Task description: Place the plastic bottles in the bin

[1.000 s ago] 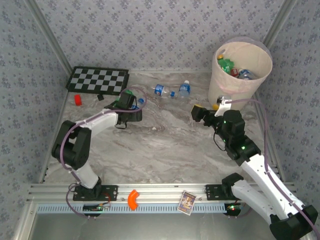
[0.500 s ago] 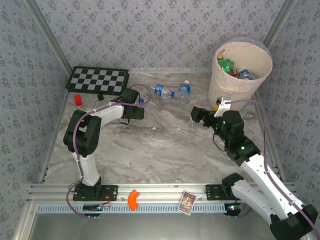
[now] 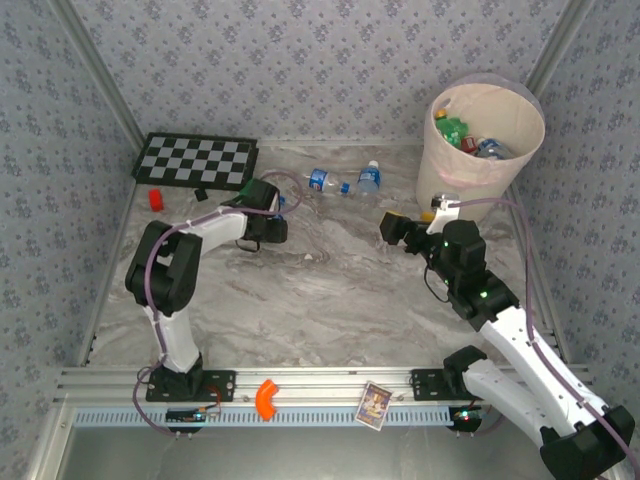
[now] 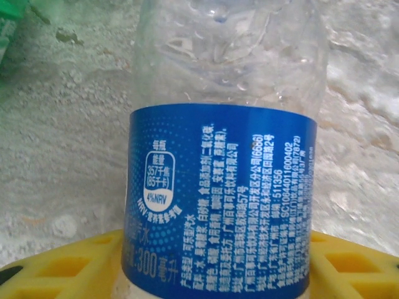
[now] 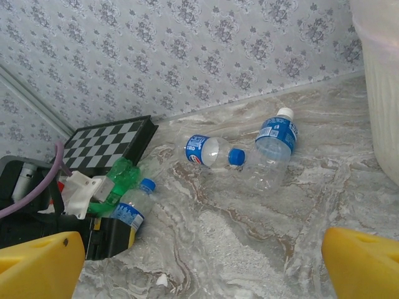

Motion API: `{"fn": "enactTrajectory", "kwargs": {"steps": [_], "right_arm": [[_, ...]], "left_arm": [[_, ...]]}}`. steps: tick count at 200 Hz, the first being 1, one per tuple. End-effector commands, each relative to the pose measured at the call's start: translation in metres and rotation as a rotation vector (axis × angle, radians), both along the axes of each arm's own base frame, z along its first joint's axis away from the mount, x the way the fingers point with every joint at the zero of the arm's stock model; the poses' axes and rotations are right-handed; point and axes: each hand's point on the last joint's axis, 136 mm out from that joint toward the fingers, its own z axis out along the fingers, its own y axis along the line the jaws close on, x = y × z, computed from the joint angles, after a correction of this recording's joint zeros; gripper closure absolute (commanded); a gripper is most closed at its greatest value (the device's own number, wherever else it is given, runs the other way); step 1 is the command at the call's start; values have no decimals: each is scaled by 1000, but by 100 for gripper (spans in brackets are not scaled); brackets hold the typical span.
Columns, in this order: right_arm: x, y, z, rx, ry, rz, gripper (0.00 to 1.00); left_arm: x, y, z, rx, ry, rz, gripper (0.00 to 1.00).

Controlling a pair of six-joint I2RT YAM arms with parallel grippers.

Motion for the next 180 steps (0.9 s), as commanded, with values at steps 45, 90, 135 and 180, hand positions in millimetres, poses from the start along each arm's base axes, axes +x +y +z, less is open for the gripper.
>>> {"fn": "enactTrajectory", "kwargs": {"steps": [45, 90, 135, 180], "right_arm": [[0, 14, 13, 76, 5, 45, 1], [-2, 41, 25, 147, -19, 186, 0], [8, 73, 22, 243, 74, 303, 14], [21, 104, 13, 328, 176, 408, 33]], "left_arm": [[-33, -50, 76, -165, -164, -127, 44], [-72, -82, 123, -242, -284, -277, 45], [-117, -104, 156, -276, -381, -423, 47], [-150, -117, 174, -319, -441, -518, 47]]}}
